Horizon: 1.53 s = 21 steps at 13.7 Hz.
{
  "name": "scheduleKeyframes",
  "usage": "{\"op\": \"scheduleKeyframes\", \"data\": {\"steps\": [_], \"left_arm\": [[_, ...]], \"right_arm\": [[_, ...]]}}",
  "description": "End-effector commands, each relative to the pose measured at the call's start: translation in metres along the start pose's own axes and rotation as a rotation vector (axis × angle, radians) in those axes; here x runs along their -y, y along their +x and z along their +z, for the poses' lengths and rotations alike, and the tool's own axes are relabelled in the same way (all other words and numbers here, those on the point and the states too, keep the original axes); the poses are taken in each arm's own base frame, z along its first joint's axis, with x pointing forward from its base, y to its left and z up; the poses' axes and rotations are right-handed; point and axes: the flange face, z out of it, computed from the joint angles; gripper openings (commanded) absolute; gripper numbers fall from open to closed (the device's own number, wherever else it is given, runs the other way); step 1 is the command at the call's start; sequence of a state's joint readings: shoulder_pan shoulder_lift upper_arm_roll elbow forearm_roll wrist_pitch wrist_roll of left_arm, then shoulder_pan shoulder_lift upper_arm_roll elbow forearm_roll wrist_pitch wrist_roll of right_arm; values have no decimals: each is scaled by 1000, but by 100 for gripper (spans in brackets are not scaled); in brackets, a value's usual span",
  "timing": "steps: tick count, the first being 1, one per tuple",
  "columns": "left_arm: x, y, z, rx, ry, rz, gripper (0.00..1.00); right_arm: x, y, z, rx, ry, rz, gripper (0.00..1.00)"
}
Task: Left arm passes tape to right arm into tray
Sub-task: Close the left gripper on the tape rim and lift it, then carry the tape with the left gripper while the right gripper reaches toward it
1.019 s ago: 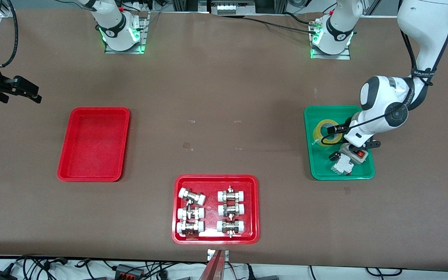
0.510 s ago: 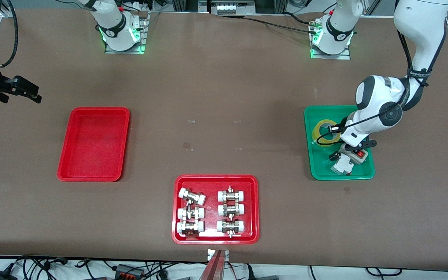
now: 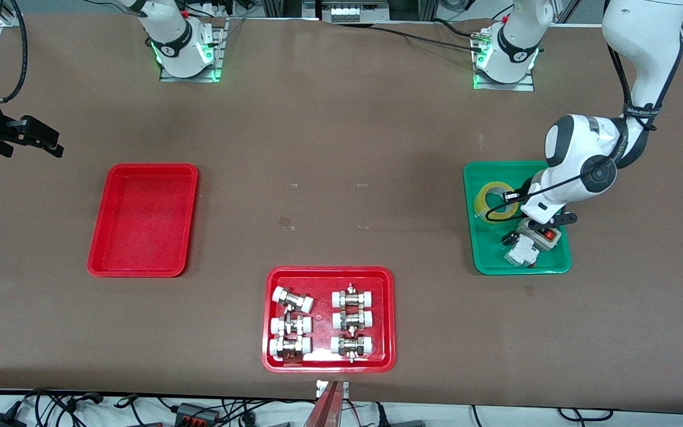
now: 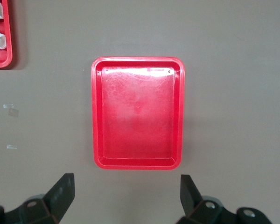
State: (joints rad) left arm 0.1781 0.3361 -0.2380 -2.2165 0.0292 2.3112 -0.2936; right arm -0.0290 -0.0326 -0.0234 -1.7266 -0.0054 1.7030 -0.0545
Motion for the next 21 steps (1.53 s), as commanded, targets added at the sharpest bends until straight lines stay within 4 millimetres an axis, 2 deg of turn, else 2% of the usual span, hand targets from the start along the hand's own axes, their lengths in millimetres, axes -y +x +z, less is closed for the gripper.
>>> {"op": "scheduleKeyframes", "data": {"steps": [1, 6, 7, 8, 9, 10, 12, 14, 15, 16, 17, 18, 19, 20, 21], "left_arm": [[1, -2, -39, -18, 10, -16, 0], [-10, 13, -103, 30, 11, -21, 0], [-20, 13, -117, 29, 11, -3, 0], [-40, 2, -148, -2, 11, 23, 0], [-64, -15, -196, -56, 6, 56, 0], [-75, -22, -226, -75, -16, 66, 0], [-93, -35, -269, -79, -60, 93, 0], [-124, -60, -322, -142, -91, 139, 0], [-133, -65, -338, -161, -124, 131, 0], [-142, -72, -340, -149, -125, 108, 0], [-150, -76, -333, -125, -119, 115, 0], [-172, -80, -323, -100, -133, 152, 0], [-185, -84, -319, -88, -149, 178, 0], [-199, -84, -313, -89, -169, 202, 0], [-222, -85, -311, -101, -202, 230, 0]], "right_arm": [[-2, -4, -3, 0, 4, -14, 100], [-2, -4, -2, 7, 4, -10, 100], [-2, -4, -2, 4, 4, -8, 100], [-2, -4, -3, 0, 4, -8, 100], [-2, -3, -3, -2, 4, -8, 100], [-2, -4, -2, 1, 4, -7, 100], [-1, -4, -4, -2, 4, -4, 100], [-1, -4, -2, 1, 4, -2, 100], [0, -3, -2, 3, 4, -4, 100], [2, -4, -3, 4, 4, -8, 100], [5, -4, -2, 8, 7, -17, 100], [9, -5, -3, 10, 10, -24, 100], [11, -3, 0, 11, 13, -28, 100], [18, 3, 14, 40, 15, -45, 100], [23, 4, 18, 49, 15, -54, 100]]}}
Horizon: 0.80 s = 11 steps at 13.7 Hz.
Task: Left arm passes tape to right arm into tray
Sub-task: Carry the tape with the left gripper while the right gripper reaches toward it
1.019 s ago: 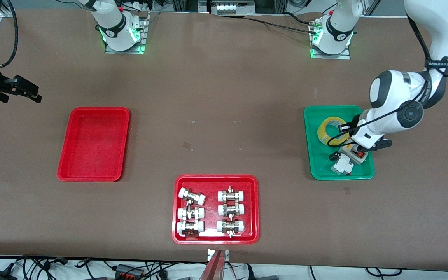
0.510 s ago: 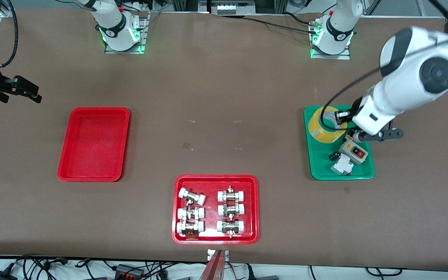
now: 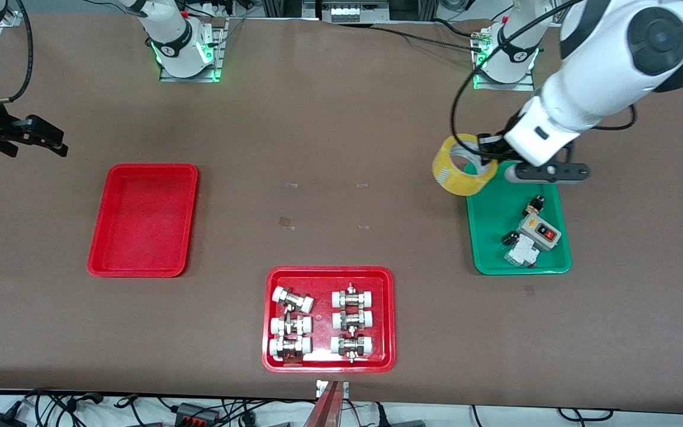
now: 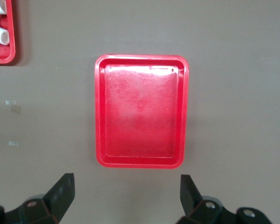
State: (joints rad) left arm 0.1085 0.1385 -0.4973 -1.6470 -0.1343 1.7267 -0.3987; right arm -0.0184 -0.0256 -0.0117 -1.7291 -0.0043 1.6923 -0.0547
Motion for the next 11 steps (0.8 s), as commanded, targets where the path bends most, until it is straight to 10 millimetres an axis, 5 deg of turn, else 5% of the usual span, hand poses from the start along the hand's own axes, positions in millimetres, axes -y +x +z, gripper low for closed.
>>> {"op": "scheduleKeyframes", "data": {"steps": [1, 3, 11], "left_arm": [[-58, 11, 13, -11, -91, 53, 0], [-99, 24, 51, 7, -143, 28, 0], [-169, 39, 160, 15, -387, -111, 0]], "right_arm": [[11, 6, 18, 40, 15, -34, 100], [28, 24, 63, 133, 19, -68, 100], [142, 47, 107, 173, 398, -159, 100]]}}
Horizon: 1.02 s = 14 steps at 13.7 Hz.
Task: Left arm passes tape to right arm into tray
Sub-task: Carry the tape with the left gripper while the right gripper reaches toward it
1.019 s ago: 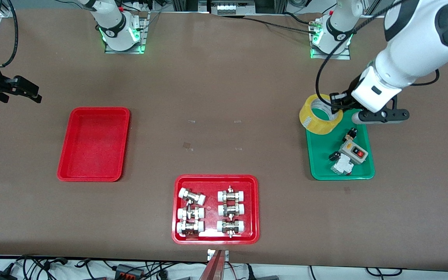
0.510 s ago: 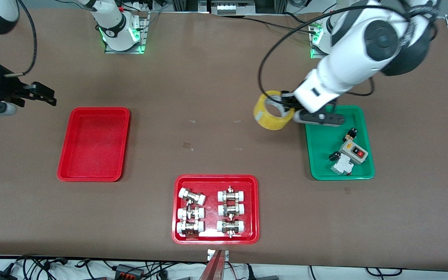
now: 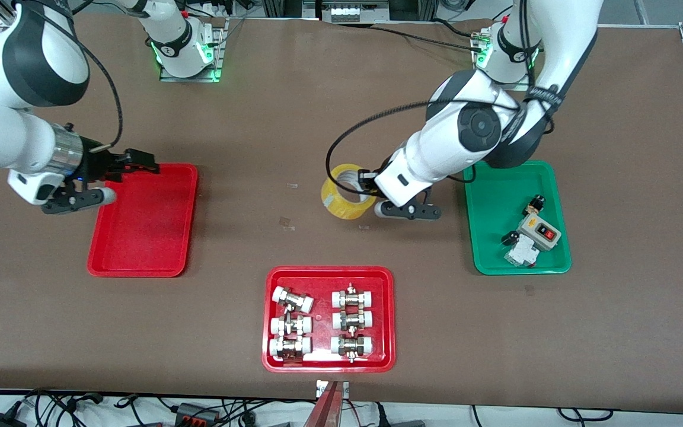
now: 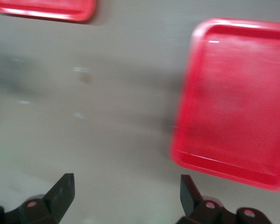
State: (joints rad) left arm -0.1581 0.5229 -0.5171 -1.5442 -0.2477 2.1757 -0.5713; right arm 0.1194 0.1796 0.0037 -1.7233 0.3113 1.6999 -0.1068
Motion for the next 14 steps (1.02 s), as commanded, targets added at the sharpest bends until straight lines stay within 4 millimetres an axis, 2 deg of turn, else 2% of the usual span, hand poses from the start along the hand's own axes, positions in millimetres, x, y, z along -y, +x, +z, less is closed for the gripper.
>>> {"op": "scheduleKeyframes", "data": {"steps": [1, 3, 6, 7, 8, 12, 13, 14], "left_arm": [[-19, 3, 19, -45, -111, -65, 0], [-31, 3, 35, -103, -164, -56, 0], [-37, 6, 47, -129, -213, -114, 0], [-39, 5, 47, -136, -224, -153, 0], [-46, -2, 53, -135, -229, -155, 0], [-55, -10, 78, -120, -245, -216, 0], [-64, -20, 86, -101, -245, -246, 0], [-66, -18, 87, -99, -254, -270, 0]], "right_arm": [[36, 20, 7, -22, 129, -46, 100], [55, 39, 31, -18, 226, -54, 100], [63, 52, 51, -26, 390, -137, 100], [64, 54, 54, -35, 414, -171, 100], [65, 59, 57, -45, 435, -206, 100], [77, 83, 68, -81, 484, -295, 100], [78, 87, 73, -97, 495, -300, 100], [87, 89, 76, -114, 508, -315, 100]]}}
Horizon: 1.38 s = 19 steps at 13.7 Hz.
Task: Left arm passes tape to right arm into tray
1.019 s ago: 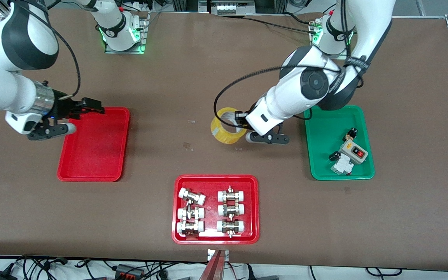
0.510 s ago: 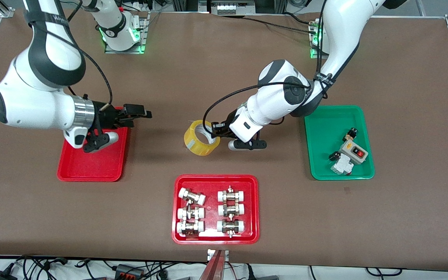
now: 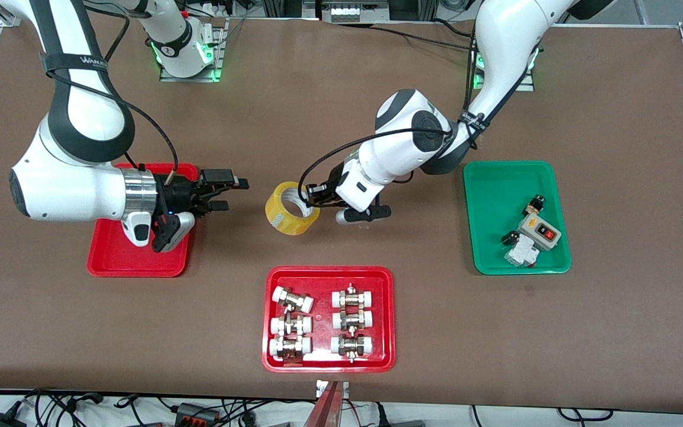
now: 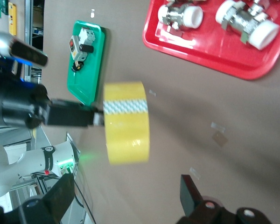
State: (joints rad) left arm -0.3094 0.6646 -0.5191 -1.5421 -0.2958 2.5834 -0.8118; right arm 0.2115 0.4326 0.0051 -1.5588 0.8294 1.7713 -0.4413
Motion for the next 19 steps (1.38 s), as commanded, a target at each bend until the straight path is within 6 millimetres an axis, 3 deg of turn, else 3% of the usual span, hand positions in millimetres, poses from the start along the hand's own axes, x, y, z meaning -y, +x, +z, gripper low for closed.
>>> {"op": "scheduleKeyframes", "data": {"steps": [1, 5, 10, 13, 15, 18, 19], "left_arm": [[-20, 2, -1, 5, -57, -78, 0], [-29, -2, -2, 9, -71, -151, 0], [-31, -7, 10, 21, -69, -156, 0], [-34, -4, 6, 17, -79, -159, 0], [-34, -4, 6, 17, -79, -159, 0], [-33, -3, 7, 15, -78, -160, 0], [-32, -3, 7, 14, -77, -159, 0]], "right_arm": [[8, 15, 17, -31, 25, -56, 100], [-17, 19, 35, -31, 9, -135, 100], [-16, 21, 36, -46, 37, -108, 100], [-16, 21, 36, -47, 37, -119, 100], [-16, 20, 35, -45, 38, -119, 73], [-15, 20, 36, -43, 41, -108, 53], [-16, 20, 36, -43, 41, -108, 42]]}}
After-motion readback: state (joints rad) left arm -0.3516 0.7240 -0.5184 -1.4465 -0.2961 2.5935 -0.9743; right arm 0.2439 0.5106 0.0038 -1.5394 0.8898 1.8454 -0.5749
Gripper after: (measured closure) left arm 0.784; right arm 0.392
